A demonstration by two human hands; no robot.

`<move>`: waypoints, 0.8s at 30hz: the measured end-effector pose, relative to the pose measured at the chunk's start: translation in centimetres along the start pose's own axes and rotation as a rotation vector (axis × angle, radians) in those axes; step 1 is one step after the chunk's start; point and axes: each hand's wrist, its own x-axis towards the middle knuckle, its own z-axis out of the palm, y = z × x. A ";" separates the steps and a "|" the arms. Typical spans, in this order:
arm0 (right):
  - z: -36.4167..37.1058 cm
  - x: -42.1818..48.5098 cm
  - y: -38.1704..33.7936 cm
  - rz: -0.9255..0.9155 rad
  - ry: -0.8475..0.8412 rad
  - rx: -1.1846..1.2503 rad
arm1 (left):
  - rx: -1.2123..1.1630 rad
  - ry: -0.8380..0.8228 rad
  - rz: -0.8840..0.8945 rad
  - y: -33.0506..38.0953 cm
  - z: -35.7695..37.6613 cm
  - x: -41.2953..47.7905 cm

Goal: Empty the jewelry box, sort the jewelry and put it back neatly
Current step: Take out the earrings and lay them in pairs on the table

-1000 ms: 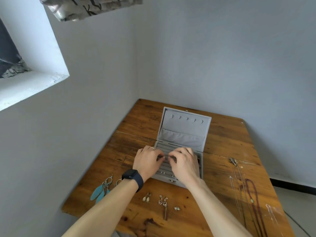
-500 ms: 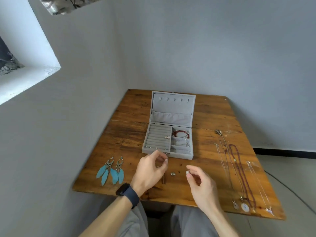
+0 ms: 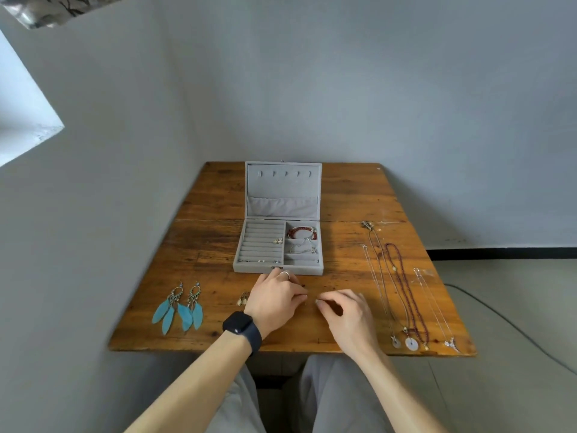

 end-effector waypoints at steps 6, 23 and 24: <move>0.6 0.2 -0.1 -0.008 0.072 -0.028 | 0.021 -0.012 0.004 0.0 0.9 0.2; 0.9 0.1 0.2 -0.037 0.071 -0.084 | -0.054 0.075 -0.021 -0.3 1.8 -0.1; 0.9 0.1 0.2 -0.040 0.074 -0.083 | -0.060 0.080 -0.025 -0.2 1.9 -0.1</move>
